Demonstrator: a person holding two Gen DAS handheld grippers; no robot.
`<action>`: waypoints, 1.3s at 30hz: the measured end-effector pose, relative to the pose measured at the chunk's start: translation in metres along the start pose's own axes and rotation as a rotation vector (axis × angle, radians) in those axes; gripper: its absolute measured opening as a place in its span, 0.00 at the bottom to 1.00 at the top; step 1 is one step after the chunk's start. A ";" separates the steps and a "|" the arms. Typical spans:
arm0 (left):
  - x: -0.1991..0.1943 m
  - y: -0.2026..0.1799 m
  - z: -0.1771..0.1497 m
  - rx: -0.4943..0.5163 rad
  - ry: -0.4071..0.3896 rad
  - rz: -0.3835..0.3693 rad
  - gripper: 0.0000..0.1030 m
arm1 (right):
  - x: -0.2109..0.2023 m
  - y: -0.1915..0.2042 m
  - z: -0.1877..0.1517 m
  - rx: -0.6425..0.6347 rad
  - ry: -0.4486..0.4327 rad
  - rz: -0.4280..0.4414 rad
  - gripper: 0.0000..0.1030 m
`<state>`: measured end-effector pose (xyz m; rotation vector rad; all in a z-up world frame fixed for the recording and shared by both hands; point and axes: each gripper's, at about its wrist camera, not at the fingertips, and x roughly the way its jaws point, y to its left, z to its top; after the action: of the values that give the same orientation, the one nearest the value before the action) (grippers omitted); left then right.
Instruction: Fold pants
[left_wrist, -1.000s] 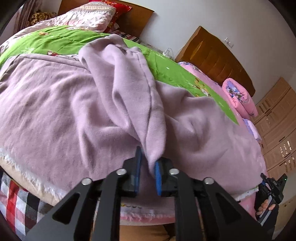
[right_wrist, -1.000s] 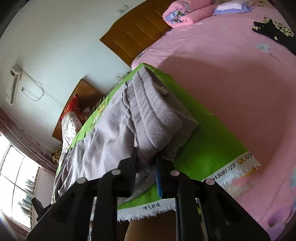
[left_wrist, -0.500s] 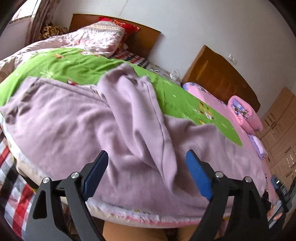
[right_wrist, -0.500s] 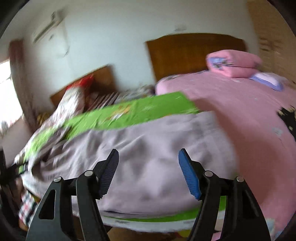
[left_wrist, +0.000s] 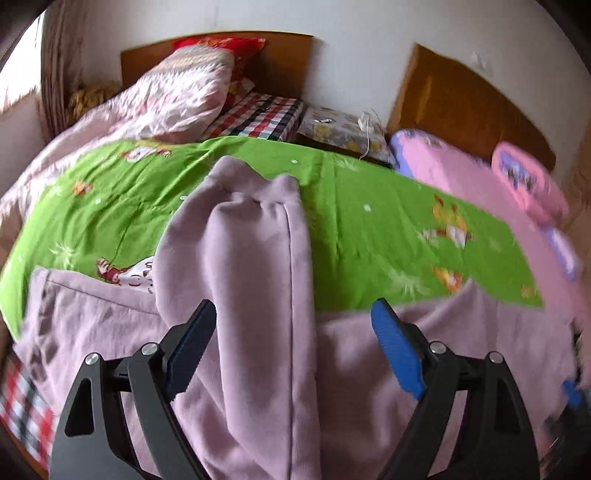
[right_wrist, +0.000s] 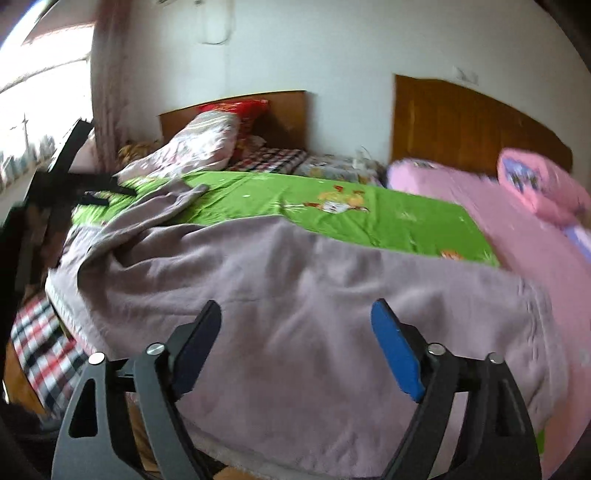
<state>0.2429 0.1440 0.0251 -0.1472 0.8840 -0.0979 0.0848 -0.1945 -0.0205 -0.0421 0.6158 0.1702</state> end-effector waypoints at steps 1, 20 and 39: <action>0.004 0.001 0.004 0.003 0.016 -0.002 0.84 | 0.004 0.002 0.001 -0.001 0.009 0.003 0.81; 0.029 0.050 0.023 -0.011 -0.036 0.014 0.05 | 0.018 -0.003 -0.002 0.085 0.040 0.022 0.81; -0.057 0.156 -0.113 0.046 -0.284 0.195 0.79 | 0.039 0.003 -0.002 0.156 0.084 0.070 0.82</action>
<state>0.1226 0.2961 -0.0284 -0.0293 0.6083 0.0833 0.1144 -0.1864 -0.0446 0.1241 0.7134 0.1887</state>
